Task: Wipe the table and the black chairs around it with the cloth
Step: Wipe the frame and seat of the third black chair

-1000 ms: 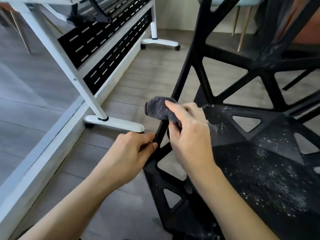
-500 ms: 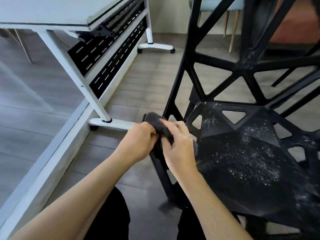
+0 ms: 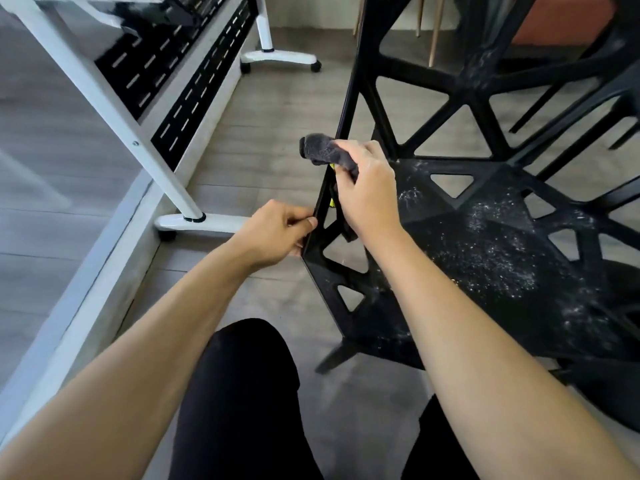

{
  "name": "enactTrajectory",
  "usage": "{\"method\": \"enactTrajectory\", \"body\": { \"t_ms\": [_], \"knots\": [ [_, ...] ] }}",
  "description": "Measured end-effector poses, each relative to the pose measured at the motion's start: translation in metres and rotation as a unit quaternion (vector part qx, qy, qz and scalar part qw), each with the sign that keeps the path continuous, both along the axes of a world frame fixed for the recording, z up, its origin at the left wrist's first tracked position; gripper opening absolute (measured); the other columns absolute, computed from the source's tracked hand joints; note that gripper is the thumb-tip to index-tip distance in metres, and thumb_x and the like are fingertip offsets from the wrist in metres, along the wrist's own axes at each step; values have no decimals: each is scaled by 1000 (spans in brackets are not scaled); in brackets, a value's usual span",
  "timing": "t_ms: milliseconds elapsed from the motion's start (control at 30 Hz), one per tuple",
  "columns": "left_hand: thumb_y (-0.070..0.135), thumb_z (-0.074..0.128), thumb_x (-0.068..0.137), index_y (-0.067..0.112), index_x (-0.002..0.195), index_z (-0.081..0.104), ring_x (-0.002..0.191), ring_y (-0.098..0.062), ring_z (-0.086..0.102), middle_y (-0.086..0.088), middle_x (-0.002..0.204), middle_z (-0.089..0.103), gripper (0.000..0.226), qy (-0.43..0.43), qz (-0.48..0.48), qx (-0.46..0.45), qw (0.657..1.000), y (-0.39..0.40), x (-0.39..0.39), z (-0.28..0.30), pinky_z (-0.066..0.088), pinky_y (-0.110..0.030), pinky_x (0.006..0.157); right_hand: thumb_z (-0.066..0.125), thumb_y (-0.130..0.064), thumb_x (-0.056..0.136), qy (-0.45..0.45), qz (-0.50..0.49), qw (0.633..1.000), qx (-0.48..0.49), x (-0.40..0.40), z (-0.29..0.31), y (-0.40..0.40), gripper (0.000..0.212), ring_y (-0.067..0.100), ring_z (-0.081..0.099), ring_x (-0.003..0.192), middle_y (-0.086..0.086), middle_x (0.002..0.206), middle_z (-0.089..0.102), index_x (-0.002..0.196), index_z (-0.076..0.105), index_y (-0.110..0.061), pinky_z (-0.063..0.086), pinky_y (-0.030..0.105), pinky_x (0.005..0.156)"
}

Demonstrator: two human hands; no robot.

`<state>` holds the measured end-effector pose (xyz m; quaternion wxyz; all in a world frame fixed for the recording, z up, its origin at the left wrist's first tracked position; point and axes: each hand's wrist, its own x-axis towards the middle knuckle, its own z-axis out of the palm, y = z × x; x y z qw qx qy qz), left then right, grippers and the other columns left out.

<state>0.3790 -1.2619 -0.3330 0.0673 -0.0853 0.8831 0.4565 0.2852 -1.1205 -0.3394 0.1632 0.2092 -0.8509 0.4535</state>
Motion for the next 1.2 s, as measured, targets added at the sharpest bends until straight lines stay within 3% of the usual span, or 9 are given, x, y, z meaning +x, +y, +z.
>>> {"method": "enactTrajectory", "body": {
  "t_ms": [133,200,333,500,700,867,967,1067,1200],
  "knots": [
    [45,59,88,25,106,77,87,-28,75,-6,91,77,32,23,41,54,997,-1,5,-12,58,-49,89,62,-11,95,-15,-16,1000,-5,17,1,-3,31,16,60,87,2,104,57,125,68,-17,47,15,83],
    [38,63,88,16,99,79,81,-24,69,-7,88,73,29,31,96,127,987,6,9,-16,59,-55,85,63,-12,94,-31,-15,999,11,46,-3,-1,33,12,57,86,0,104,55,126,67,-18,40,6,82],
    [9,55,95,-6,84,71,74,-29,70,-15,78,71,25,13,225,239,945,17,14,-14,62,-44,74,62,-9,91,-69,-18,996,52,96,-10,5,43,4,41,92,-9,106,47,131,65,-23,34,18,79],
    [23,43,99,2,86,71,75,-28,72,-14,80,74,37,-34,260,275,925,17,14,3,63,-40,70,60,-9,86,-55,-10,996,66,91,-5,8,39,25,61,98,0,109,59,122,68,-24,53,47,85],
    [32,38,104,6,89,66,54,-21,68,-10,70,71,42,-45,249,279,926,19,13,7,52,-25,47,59,-12,89,-44,-54,975,212,100,-5,12,25,26,55,98,0,102,52,112,65,-19,45,41,74],
    [44,66,88,9,77,73,60,-19,62,-2,66,66,37,33,159,47,986,13,4,-6,63,-42,70,70,-18,82,-1,-29,961,276,129,-18,26,22,30,53,102,6,104,57,103,66,-15,51,46,68],
    [36,67,90,23,77,74,63,-14,60,8,65,67,21,68,143,-58,986,19,4,-3,57,-31,72,72,-21,81,-2,-31,964,266,147,-27,34,28,30,54,100,7,107,58,107,66,-14,53,46,70],
    [34,63,95,20,89,77,75,-20,67,-2,77,73,20,75,145,-117,980,26,7,1,52,-27,74,69,-17,83,-7,-51,965,255,132,-27,28,23,29,54,98,6,103,58,106,66,-14,53,44,69],
    [35,62,96,2,79,73,59,-18,52,-23,69,64,39,75,127,-121,982,20,7,1,49,-32,67,63,-11,88,-47,-81,961,262,104,-21,18,18,27,53,103,4,105,57,105,66,-16,54,44,73]
  ]
}}
